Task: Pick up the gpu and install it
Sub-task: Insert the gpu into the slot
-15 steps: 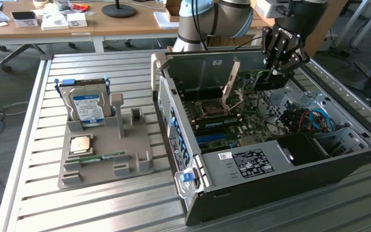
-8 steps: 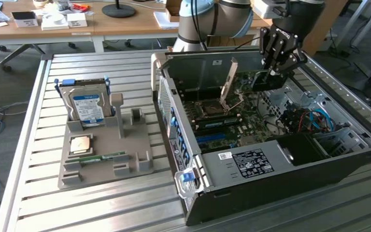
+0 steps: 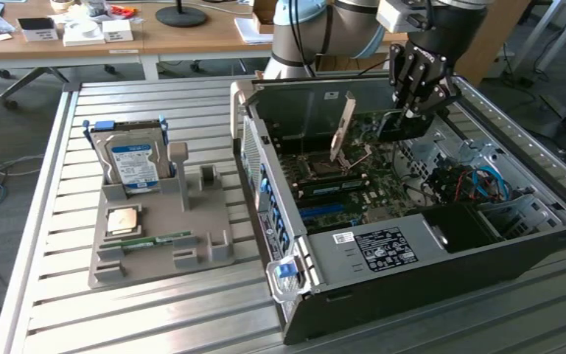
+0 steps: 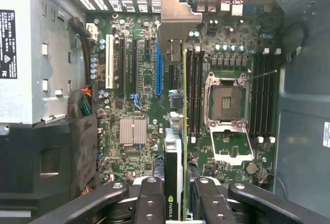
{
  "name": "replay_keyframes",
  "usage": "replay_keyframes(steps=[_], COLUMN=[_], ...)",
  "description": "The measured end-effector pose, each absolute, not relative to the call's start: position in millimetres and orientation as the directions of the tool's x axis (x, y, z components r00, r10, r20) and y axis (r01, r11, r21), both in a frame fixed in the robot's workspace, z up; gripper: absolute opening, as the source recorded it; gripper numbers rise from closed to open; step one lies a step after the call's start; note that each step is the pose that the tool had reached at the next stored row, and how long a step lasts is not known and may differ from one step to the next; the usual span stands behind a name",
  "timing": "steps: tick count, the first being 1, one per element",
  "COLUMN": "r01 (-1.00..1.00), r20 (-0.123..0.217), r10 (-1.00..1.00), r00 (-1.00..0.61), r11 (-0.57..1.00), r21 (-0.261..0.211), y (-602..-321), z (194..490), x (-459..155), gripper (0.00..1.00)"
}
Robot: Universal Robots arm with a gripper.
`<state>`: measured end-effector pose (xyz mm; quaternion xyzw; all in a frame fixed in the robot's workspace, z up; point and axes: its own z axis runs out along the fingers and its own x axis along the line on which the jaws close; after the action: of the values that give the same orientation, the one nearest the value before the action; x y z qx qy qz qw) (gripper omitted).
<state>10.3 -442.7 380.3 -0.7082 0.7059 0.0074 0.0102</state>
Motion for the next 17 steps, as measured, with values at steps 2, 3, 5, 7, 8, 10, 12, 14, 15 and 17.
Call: replay_keyframes(steps=[2,3,5,7,8,10,12,14,15,17], r01=[-1.0,-1.0,-1.0,-1.0,-1.0,-1.0,-1.0,-1.0,-1.0,-1.0], r20=[-0.025,-0.025,-0.025,-0.024,-0.024,-0.025,-0.025,-0.025,-0.025,-0.025], r10=[-1.0,-1.0,-1.0,-1.0,-1.0,-1.0,-1.0,-1.0,-1.0,-1.0], r00=[0.007,0.008,0.011,0.013,0.013,0.013,0.013,0.012,0.011,0.002], r11=[-0.007,-0.008,-0.011,-0.012,-0.013,-0.012,-0.012,-0.012,-0.01,-0.002], r21=[-0.005,-0.006,-0.007,-0.007,-0.007,-0.007,-0.007,-0.007,-0.007,-0.007], y=[-442.7,-442.7,-442.6,-442.7,-442.7,-442.7,-442.7,-443.2,-443.5,-444.1], z=[378.6,377.8,376.7,376.6,376.6,376.4,375.9,375.5,375.4,374.9], x=[8.1,7.2,5.8,5.6,5.6,5.6,5.5,5.5,5.5,5.6], gripper=[0.27,0.27,0.27,0.27,0.27,0.27,0.27,0.27,0.27,0.27])
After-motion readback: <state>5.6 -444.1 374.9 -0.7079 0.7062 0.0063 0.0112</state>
